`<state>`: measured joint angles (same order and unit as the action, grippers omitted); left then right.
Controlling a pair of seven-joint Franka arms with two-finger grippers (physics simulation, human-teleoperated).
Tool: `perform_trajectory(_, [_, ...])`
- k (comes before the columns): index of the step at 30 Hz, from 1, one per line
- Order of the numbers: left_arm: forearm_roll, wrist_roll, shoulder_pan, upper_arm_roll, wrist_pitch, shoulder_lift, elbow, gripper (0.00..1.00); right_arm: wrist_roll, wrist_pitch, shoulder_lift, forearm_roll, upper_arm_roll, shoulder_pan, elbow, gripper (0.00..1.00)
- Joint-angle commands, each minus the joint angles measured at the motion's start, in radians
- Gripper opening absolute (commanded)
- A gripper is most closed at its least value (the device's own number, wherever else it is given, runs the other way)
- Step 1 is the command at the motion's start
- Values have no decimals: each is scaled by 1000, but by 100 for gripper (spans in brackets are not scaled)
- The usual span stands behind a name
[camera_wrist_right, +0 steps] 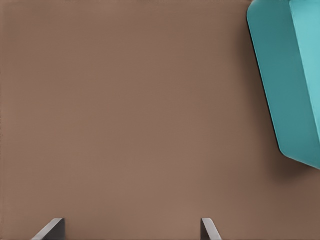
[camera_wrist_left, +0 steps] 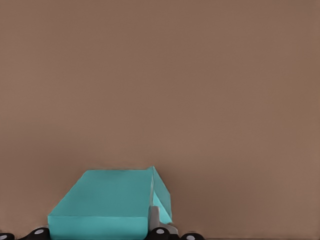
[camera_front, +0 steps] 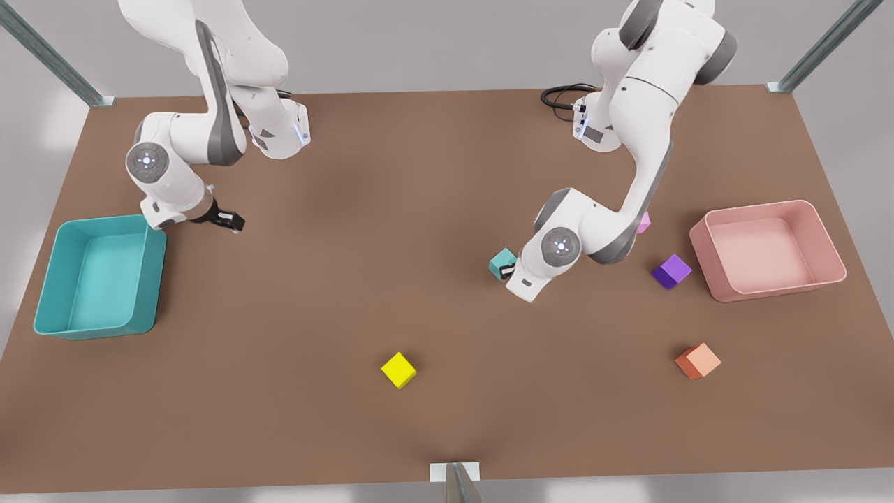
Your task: Stack the two blue cubes on top of each other
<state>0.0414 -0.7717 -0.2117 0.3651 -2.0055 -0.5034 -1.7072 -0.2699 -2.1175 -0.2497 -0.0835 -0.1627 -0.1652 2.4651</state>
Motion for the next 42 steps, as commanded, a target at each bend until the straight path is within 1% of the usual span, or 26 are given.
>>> perform_trajectory(1, [-2, -256, -5, 0, -95, 9, -38, 67, 93, -75, 3, 2, -3, 0, 0, 100])
perform_trajectory(2, [14, -255, -1, 0, -104, 11, -58, 67, 93, -73, 4, 2, -3, 0, -2, 100])
perform_trajectory(3, [14, -256, 0, 1, -171, 40, -120, 67, 93, -73, 6, 2, -3, 0, -2, 100])
perform_trajectory(10, [12, -279, -15, 21, -184, 68, -170, 67, 90, -70, 9, 2, -3, 0, -3, 100])
perform_trajectory(12, [12, -294, -17, 21, -226, 65, -192, 67, 90, -68, 9, 2, -3, 0, -2, 100])
perform_trajectory(15, [12, -294, -20, 21, -240, 66, -219, 67, 90, -70, 9, 2, -3, 0, -3, 100])
perform_trajectory(23, [14, -294, -15, 21, -263, 26, -218, 67, 90, -76, 17, 2, -3, 0, -3, 100])
perform_trajectory(32, [14, -296, -23, 21, -259, 29, -230, 67, 90, -81, 24, 2, -3, 0, -3, 100])
perform_trajectory(33, [14, -304, -26, 21, -257, 31, -230, 92, 90, -82, 24, 2, -3, 0, -3, 100])
perform_trajectory(34, [14, -304, -35, 21, -251, 32, -230, 100, 90, -84, 26, 2, -3, 0, -3, 100])
perform_trajectory(39, [14, -314, -32, 20, -231, 40, -226, 100, 90, -84, 26, 2, -3, 0, -5, 100])
perform_trajectory(41, [46, -310, -20, 21, -139, 97, -201, 100, 90, -84, 26, 4, -3, 0, -5, 100])
perform_trajectory(42, [72, -298, -8, 21, -4, 105, -124, 100, 90, -85, 26, 4, -3, 0, -5, 100])
